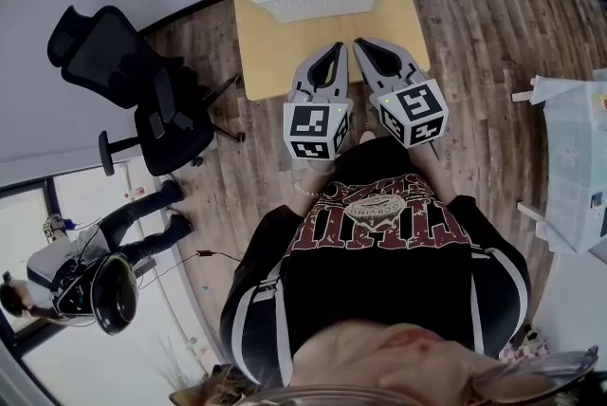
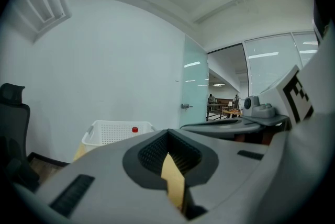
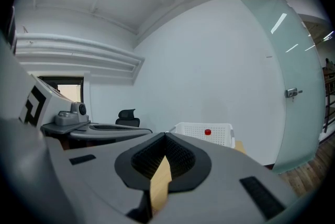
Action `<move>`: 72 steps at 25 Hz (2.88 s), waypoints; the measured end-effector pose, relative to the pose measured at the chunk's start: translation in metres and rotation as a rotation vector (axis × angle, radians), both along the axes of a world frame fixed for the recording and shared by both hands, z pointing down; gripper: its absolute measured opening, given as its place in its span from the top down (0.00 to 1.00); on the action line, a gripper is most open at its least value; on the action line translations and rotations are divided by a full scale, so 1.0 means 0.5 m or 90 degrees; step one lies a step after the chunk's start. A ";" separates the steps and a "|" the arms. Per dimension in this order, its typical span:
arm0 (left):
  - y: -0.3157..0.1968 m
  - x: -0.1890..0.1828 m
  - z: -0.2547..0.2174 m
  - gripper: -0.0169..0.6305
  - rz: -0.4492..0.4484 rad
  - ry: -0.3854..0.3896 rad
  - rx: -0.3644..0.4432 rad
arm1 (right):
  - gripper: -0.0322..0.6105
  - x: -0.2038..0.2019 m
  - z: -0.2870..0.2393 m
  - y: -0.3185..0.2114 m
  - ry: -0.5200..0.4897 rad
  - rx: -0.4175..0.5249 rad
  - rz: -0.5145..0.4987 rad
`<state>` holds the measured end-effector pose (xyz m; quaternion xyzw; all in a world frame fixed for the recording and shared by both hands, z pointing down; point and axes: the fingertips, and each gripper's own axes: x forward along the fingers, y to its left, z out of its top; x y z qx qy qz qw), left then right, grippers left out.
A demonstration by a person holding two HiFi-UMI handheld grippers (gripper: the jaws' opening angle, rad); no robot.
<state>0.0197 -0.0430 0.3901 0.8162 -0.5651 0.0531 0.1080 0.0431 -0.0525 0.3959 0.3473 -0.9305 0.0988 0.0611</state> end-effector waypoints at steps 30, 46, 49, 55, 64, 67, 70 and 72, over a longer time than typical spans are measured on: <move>-0.076 0.023 0.005 0.90 0.022 0.006 -0.003 | 0.92 0.033 0.008 -0.067 0.006 -0.005 0.028; -0.146 -0.036 0.016 0.90 0.041 0.009 -0.009 | 0.92 -0.030 0.016 -0.138 0.014 -0.007 0.042; -0.164 -0.046 0.018 0.90 0.044 0.010 -0.011 | 0.92 -0.039 0.017 -0.156 0.014 -0.007 0.047; -0.196 -0.072 0.022 0.90 0.052 0.011 -0.015 | 0.92 -0.062 0.019 -0.189 0.014 -0.008 0.060; -0.237 -0.124 0.029 0.90 0.067 0.015 -0.017 | 0.92 -0.110 0.025 -0.232 0.020 -0.008 0.079; -0.249 -0.145 0.028 0.90 0.071 0.017 -0.016 | 0.92 -0.130 0.025 -0.244 0.021 -0.007 0.084; -0.258 -0.163 0.031 0.90 0.076 0.018 -0.016 | 0.92 -0.148 0.028 -0.254 0.022 -0.007 0.090; -0.262 -0.173 0.037 0.90 0.080 0.020 -0.019 | 0.92 -0.159 0.030 -0.258 0.022 -0.006 0.093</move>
